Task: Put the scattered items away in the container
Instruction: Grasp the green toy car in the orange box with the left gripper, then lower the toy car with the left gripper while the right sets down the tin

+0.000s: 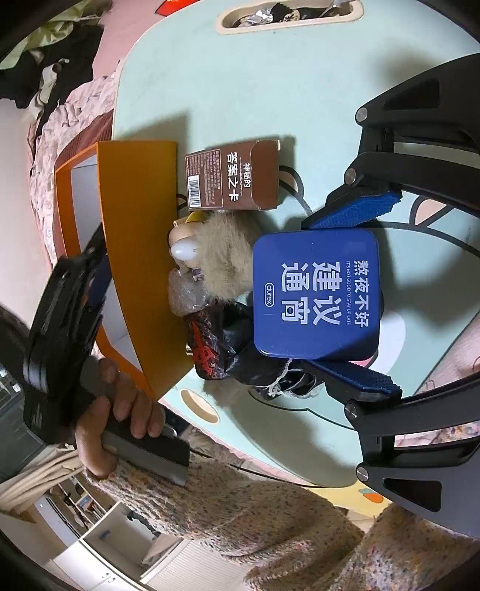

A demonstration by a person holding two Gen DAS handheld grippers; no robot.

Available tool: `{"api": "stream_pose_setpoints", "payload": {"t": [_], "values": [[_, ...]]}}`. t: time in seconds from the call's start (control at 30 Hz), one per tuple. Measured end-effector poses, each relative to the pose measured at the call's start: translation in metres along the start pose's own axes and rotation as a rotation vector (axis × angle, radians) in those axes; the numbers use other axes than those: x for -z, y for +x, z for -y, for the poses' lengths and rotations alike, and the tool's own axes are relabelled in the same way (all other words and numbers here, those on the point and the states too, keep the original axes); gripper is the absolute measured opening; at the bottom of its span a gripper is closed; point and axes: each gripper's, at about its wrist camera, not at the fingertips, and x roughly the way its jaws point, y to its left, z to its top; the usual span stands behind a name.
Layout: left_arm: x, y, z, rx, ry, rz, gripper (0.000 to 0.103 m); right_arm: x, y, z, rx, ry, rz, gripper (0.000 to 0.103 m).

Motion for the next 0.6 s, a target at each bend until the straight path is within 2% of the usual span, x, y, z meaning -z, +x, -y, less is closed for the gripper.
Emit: {"api": "stream_pose_setpoints", "payload": {"t": [0.03,0.17,0.3,0.37,0.47,0.6], "values": [[0.000,-0.001,0.001,-0.016,0.021,0.010,0.023,0.000,0.000,0.000,0.000,0.001,0.000,0.066],[0.004,-0.008,-0.006,-0.005,-0.007,0.040,0.023,-0.001,0.000,0.006,0.006,-0.002,-0.002,0.066],[0.017,-0.042,-0.011,0.046,-0.039,0.143,0.023,0.000,-0.001,0.003,0.009,-0.002,0.004,0.066],[0.030,-0.070,-0.011,0.105,-0.069,0.210,0.023,0.000,-0.003,0.004,0.007,0.005,0.013,0.066],[0.054,-0.107,-0.006,0.155,-0.095,0.294,0.023,0.001,-0.003,0.005,0.024,0.013,0.032,0.066],[0.100,-0.133,-0.002,0.196,-0.129,0.338,0.023,0.003,-0.008,0.006,0.061,0.028,0.062,0.066]]}}
